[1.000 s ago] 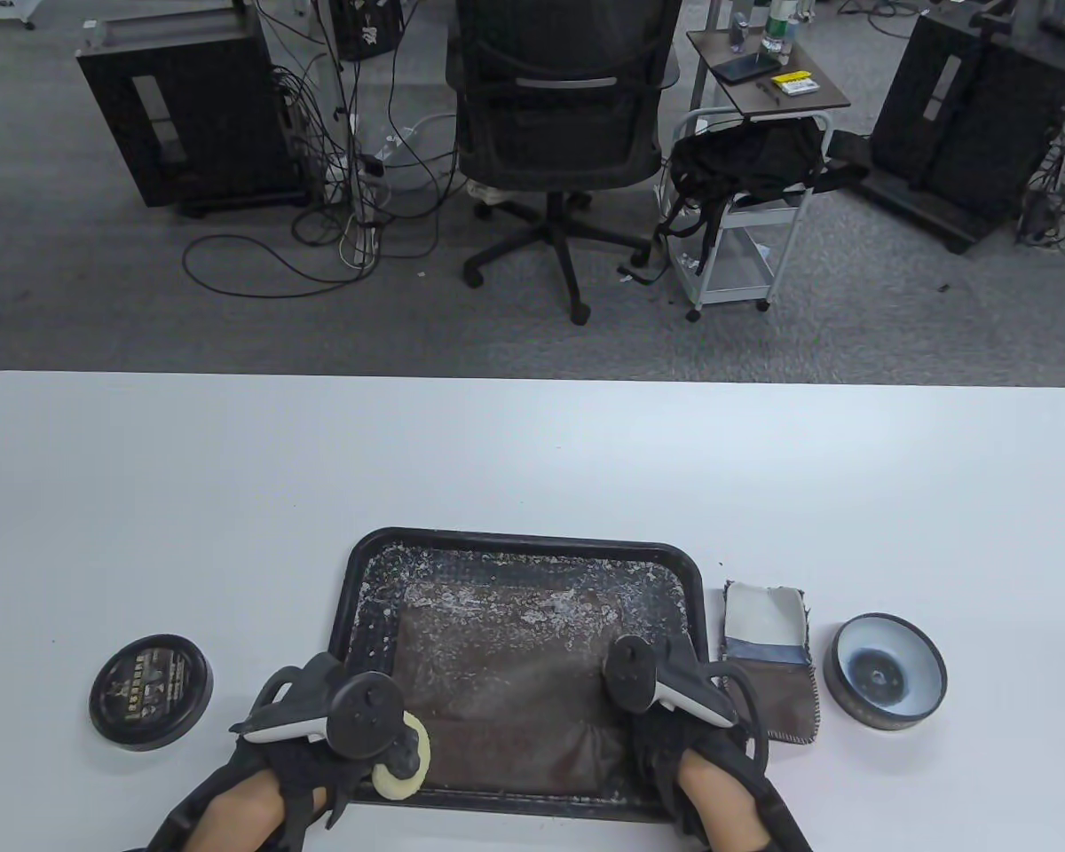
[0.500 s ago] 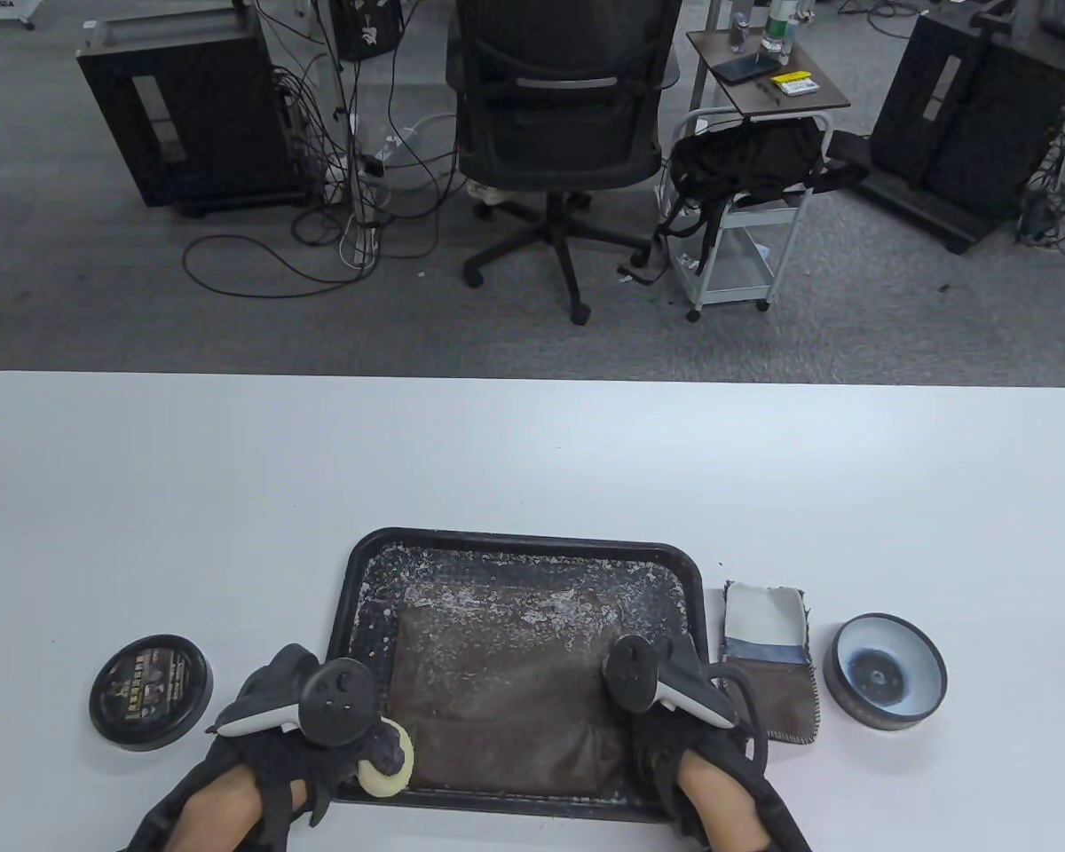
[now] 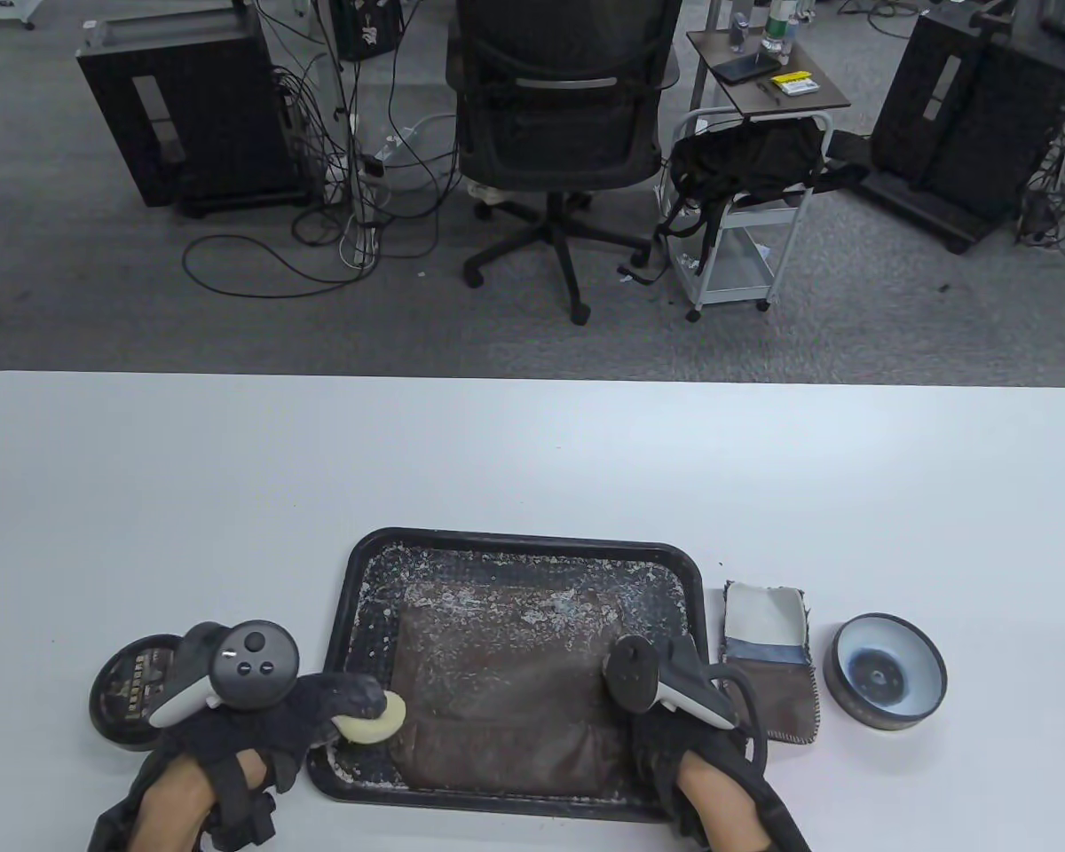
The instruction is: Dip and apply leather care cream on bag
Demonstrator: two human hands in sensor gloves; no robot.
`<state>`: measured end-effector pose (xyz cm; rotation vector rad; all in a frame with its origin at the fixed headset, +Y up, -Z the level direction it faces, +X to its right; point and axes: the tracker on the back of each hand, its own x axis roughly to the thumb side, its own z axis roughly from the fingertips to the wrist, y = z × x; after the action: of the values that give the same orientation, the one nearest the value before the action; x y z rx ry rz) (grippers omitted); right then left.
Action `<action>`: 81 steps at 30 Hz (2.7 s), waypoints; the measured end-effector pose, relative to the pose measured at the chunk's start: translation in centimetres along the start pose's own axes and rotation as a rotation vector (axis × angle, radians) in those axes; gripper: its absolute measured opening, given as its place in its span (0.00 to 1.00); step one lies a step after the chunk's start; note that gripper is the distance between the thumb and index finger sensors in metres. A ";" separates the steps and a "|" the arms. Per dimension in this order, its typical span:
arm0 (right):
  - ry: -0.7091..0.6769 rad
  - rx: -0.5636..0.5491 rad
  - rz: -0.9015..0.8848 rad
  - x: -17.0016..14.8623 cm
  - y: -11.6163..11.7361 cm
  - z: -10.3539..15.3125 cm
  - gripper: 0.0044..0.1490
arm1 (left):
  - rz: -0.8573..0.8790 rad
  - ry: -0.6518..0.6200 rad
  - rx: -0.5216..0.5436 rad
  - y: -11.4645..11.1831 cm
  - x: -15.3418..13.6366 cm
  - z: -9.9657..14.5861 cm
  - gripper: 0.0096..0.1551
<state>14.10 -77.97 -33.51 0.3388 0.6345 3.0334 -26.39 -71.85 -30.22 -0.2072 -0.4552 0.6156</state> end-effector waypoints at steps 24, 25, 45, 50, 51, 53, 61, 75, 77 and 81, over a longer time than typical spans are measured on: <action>0.003 -0.002 0.007 -0.5 -0.3 -0.5 0.42 | -0.493 0.554 0.111 -1.1 -3.9 -1.0 0.30; 0.003 -0.002 0.007 -0.5 -0.3 -0.5 0.42 | -0.483 0.538 0.100 -1.3 -3.9 -1.1 0.31; -0.012 -0.007 -0.019 -1.0 -0.5 -0.7 0.41 | -0.474 0.632 -0.298 -3.9 -3.0 -1.3 0.46; -0.034 -0.001 -0.053 -1.7 -0.6 -0.9 0.41 | -0.503 0.631 -0.298 -4.1 -2.8 -1.3 0.45; -0.036 -0.001 -0.056 -1.8 -0.6 -1.0 0.42 | -0.501 0.626 -0.290 -4.1 -2.8 -1.2 0.45; -0.041 0.000 -0.064 -1.9 -0.6 -1.0 0.42 | -0.497 0.625 -0.289 -4.0 -2.8 -1.1 0.46; -0.109 -0.050 -0.135 -2.4 -0.8 -0.4 0.40 | -0.490 0.619 -0.276 -3.7 -2.8 -0.8 0.45; 0.008 -0.613 -0.350 -8.9 -5.1 6.4 0.31 | -0.311 0.552 -0.079 -0.2 -2.6 1.1 0.44; 0.108 -0.690 -0.358 -10.7 -5.3 7.3 0.32 | -0.305 0.539 -0.033 0.2 -2.5 1.3 0.43; 0.318 -0.832 -0.374 -14.4 -5.3 8.9 0.33 | -0.320 0.516 0.097 0.9 -2.0 1.5 0.42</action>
<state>30.01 -70.57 -30.62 -0.2632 -0.5244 2.6793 -28.99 -72.26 -29.88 -0.1874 0.0427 0.2524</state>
